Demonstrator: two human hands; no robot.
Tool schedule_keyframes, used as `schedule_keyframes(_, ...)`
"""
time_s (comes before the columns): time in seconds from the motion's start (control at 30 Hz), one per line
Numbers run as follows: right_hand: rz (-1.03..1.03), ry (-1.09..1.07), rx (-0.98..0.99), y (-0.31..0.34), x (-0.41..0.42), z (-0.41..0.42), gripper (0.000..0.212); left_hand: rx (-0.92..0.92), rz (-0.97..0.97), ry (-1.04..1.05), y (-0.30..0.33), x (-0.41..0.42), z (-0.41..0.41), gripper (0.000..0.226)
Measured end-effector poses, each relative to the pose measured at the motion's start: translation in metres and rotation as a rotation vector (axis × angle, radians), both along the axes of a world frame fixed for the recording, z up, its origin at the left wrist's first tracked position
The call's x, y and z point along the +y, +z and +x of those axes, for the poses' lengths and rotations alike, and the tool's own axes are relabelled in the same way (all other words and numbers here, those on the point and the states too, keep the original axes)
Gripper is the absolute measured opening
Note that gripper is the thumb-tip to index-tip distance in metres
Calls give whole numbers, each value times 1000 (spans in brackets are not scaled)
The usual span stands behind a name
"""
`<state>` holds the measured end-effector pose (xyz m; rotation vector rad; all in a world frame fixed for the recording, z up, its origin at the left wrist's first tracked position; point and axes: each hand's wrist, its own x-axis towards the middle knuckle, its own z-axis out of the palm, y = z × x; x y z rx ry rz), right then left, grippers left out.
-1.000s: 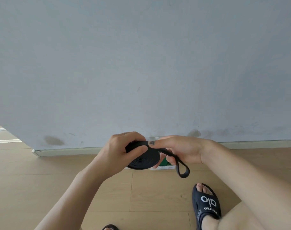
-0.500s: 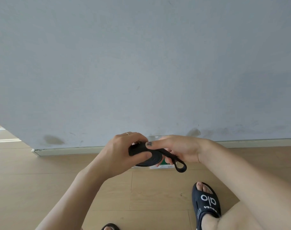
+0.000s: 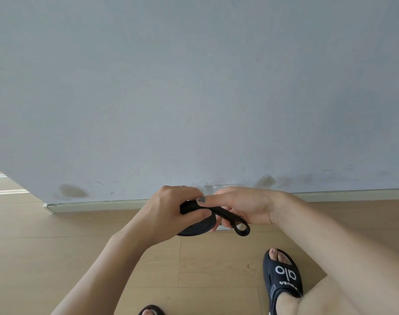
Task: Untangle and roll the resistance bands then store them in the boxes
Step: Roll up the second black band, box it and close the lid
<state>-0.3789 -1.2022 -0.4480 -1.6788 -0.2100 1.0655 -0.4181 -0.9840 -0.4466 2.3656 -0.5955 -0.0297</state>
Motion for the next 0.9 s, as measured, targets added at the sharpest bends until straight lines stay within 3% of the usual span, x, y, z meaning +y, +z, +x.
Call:
schedule_keyframes(0.2, 93, -63, 20, 3, -6, 1, 41, 35, -93, 55, 3, 1, 2, 9)
schedule_keyframes(0.3, 103, -85, -81, 2, -7, -1, 51, 108, -192, 131, 7, 6, 4, 10)
schedule_keyframes(0.47, -46, -36, -449, 4, 4, -11, 43, 189, -284, 224, 10, 11, 9, 14)
schedule_keyframes(0.6, -106, -93, -617, 10, -3, -7, 21, 240, -274, 229, 8, 18, 13, 15)
schedule_keyframes(0.73, -4, -175, -657, 12, -9, -4, 11, 270, -275, 241, 4, 19, 15, 14)
schedule_keyframes(0.9, 86, -287, -693, 8, -2, -6, 17, 324, -409, 257, 3, 20, 21, 11)
